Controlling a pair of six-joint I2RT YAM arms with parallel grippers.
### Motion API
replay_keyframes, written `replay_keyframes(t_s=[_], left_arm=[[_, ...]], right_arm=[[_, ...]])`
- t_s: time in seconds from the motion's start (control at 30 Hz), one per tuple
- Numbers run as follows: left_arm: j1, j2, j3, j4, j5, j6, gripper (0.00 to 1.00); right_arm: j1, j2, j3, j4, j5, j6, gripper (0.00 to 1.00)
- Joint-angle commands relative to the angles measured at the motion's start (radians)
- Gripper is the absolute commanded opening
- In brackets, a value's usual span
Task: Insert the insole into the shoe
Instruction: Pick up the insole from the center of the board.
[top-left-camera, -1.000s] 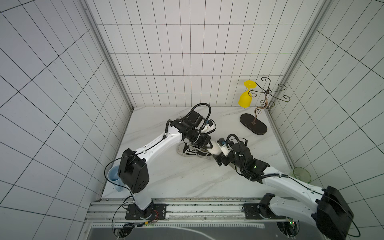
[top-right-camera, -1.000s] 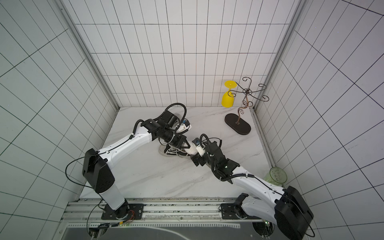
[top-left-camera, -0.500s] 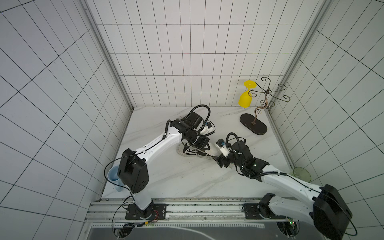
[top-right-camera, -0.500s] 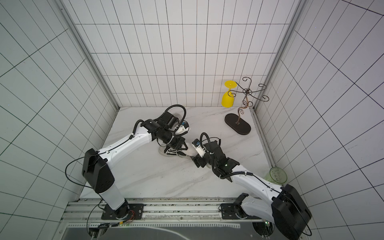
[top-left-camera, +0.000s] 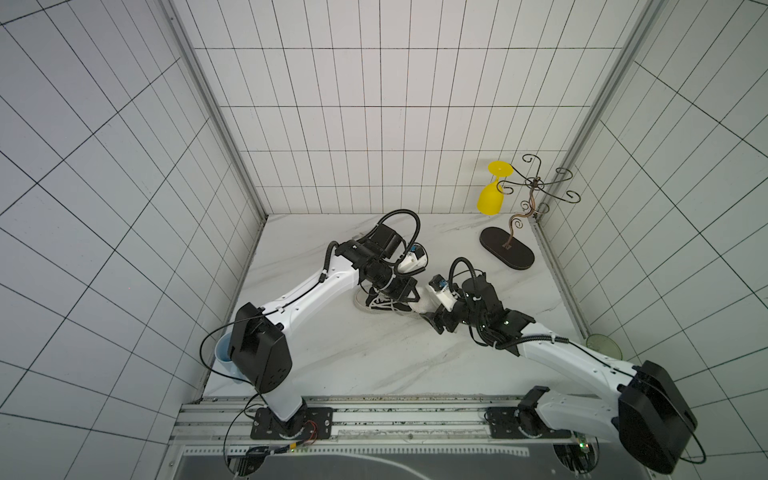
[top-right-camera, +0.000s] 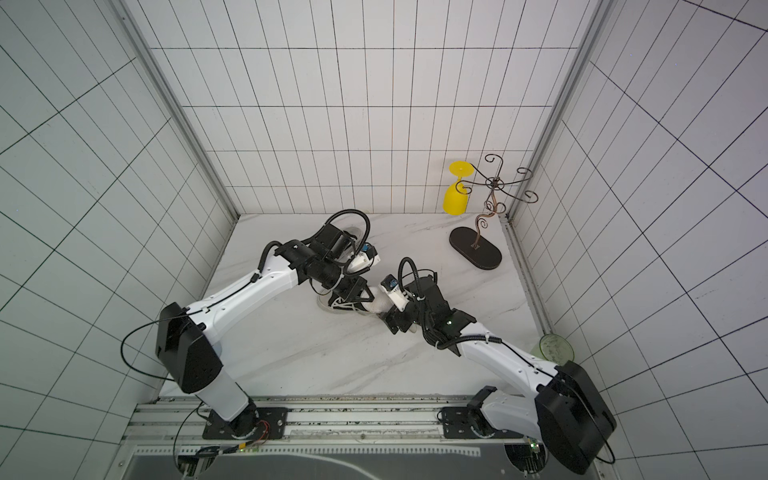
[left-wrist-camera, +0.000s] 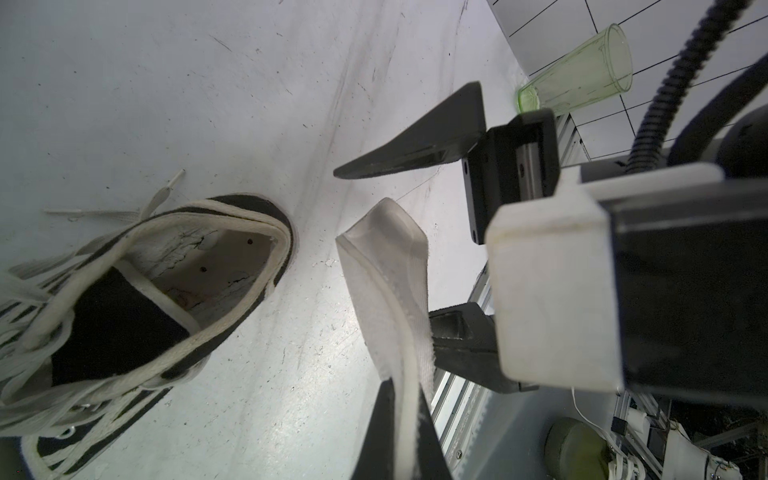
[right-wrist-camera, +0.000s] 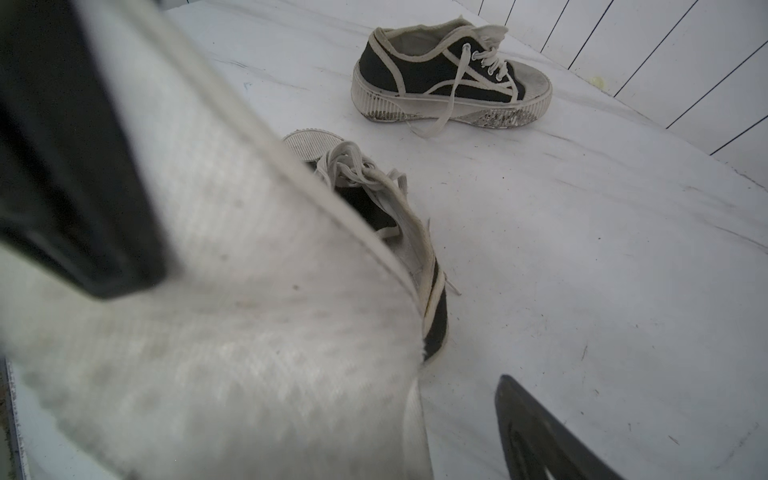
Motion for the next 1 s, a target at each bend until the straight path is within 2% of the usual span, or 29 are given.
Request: replay_keyframes(t_s=[0.0,0.13,0.27,0.57,0.67,0.77,0.97], left_arm=[[-0.011,-0.024,-0.022,-0.049,0.079,0.058,0.0],[-0.009,-0.046,-0.04,-0.021,0.113,0.086,0.0],[0.0,-0.031,-0.012,-0.039,0.114,0.126,0.0],[-0.005,-0.059,-0.004,-0.018,0.133,0.185,0.0],[-0.009,-0.086,-0.011,0.026,0.102,0.173,0.0],[-0.027,-0.119,-0.016,0.082,-0.023,0.151,0.0],[-0.025,-0.177,-0.085,0.188,-0.057,0.136,0.0]], right_arm=[[-0.033,-0.006,0.113,0.055,-0.084,0.018,0.89],[-0.045,-0.029,0.109,0.068,-0.183,0.012,0.9],[-0.045,-0.063,0.08,0.104,-0.228,0.004,0.94],[-0.045,-0.112,0.051,0.085,-0.219,-0.038,0.97],[-0.044,-0.095,0.055,0.049,-0.236,-0.045,0.95],[-0.045,-0.09,0.058,0.035,-0.253,-0.04,0.93],[-0.045,-0.099,0.069,0.03,-0.237,-0.022,0.79]])
